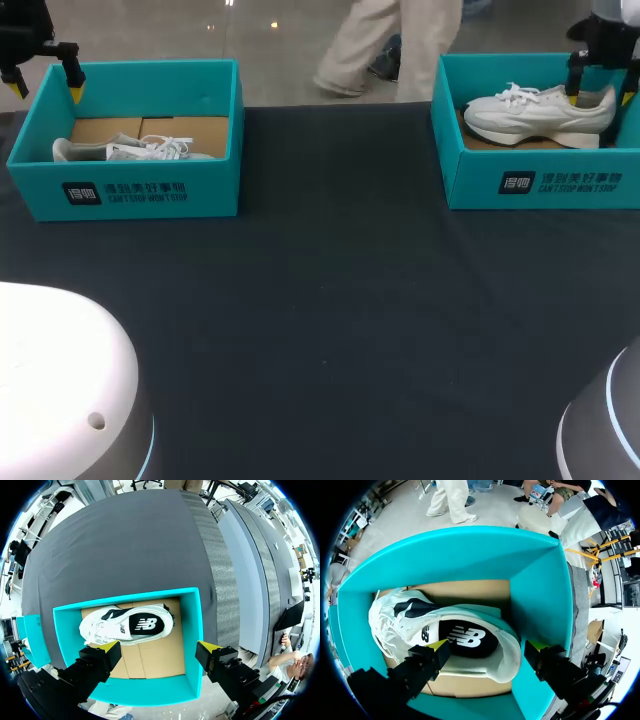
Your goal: Take the shoe out of the shoebox, open the shoe tongue, remove and reinsert the insole, then place the shoe into the shoebox
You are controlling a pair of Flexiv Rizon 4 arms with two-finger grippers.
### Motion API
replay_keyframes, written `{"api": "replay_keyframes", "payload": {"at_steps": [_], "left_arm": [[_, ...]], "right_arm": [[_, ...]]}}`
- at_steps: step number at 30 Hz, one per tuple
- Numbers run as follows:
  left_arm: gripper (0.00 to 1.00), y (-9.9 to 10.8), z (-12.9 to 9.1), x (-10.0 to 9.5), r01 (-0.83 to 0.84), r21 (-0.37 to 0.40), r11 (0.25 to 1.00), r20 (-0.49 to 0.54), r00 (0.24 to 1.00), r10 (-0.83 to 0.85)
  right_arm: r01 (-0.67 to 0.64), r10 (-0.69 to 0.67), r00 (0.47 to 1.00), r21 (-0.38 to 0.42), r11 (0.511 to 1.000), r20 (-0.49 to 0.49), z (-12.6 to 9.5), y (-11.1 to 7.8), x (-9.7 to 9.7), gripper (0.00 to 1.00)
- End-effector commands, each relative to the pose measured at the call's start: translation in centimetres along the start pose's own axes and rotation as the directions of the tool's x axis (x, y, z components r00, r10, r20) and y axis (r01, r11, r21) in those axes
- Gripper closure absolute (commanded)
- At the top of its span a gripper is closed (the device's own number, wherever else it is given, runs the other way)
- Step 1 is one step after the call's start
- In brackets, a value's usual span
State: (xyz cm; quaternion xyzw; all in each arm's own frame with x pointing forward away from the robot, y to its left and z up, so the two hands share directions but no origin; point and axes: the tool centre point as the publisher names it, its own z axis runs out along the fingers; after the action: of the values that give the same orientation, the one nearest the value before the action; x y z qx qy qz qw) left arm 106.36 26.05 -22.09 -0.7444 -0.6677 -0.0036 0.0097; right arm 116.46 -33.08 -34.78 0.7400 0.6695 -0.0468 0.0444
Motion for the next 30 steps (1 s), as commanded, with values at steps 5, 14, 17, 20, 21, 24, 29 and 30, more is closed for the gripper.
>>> {"api": "replay_keyframes", "payload": {"at_steps": [5, 14, 17, 20, 21, 24, 29, 30], "left_arm": [[0.0, 0.0, 0.0, 0.0, -0.001, 0.0, 1.0, 0.0, 1.0, 0.001], [0.0, 0.0, 0.0, 0.0, -0.001, 0.0, 1.0, 0.0, 1.0, 0.001], [0.0, 0.0, 0.0, 0.0, -0.001, 0.0, 1.0, 0.0, 1.0, 0.001], [0.0, 0.0, 0.0, 0.0, -0.001, 0.0, 1.0, 0.0, 1.0, 0.001], [0.0, 0.0, 0.0, 0.0, -0.001, 0.0, 1.0, 0.0, 1.0, 0.001], [0.0, 0.0, 0.0, 0.0, -0.001, 0.0, 1.0, 0.0, 1.0, 0.001], [0.0, 0.0, 0.0, 0.0, -0.001, 0.0, 1.0, 0.0, 1.0, 0.001], [0.0, 0.0, 0.0, 0.0, -0.001, 0.0, 1.0, 0.0, 1.0, 0.001]], "right_arm": [[-0.007, 0.007, 1.0, 0.032, 0.999, -0.004, 0.9, 1.1, -0.6, 0.49], [-0.014, 0.014, 1.0, 0.028, 1.0, 0.0, 1.1, 0.9, -0.7, 1.0], [-0.017, 0.017, 1.0, 0.025, 1.0, 0.002, 1.0, 0.9, -0.8, 1.0], [-0.02, 0.02, 1.0, 0.021, 1.0, 0.005, 0.8, 0.9, -0.9, 1.0], [-0.021, 0.02, 1.0, 0.02, 1.0, 0.007, 0.8, 0.9, -0.9, 1.0], [-0.022, 0.022, 1.0, 0.018, 1.0, 0.011, 0.6, 0.8, -0.9, 1.0], [-0.025, 0.025, 1.0, 0.011, 1.0, 0.017, 0.0, 0.6, -0.8, 1.0], [-0.025, 0.025, 0.999, 0.005, 1.0, 0.02, -0.3, 0.6, -0.8, 1.0]]}}
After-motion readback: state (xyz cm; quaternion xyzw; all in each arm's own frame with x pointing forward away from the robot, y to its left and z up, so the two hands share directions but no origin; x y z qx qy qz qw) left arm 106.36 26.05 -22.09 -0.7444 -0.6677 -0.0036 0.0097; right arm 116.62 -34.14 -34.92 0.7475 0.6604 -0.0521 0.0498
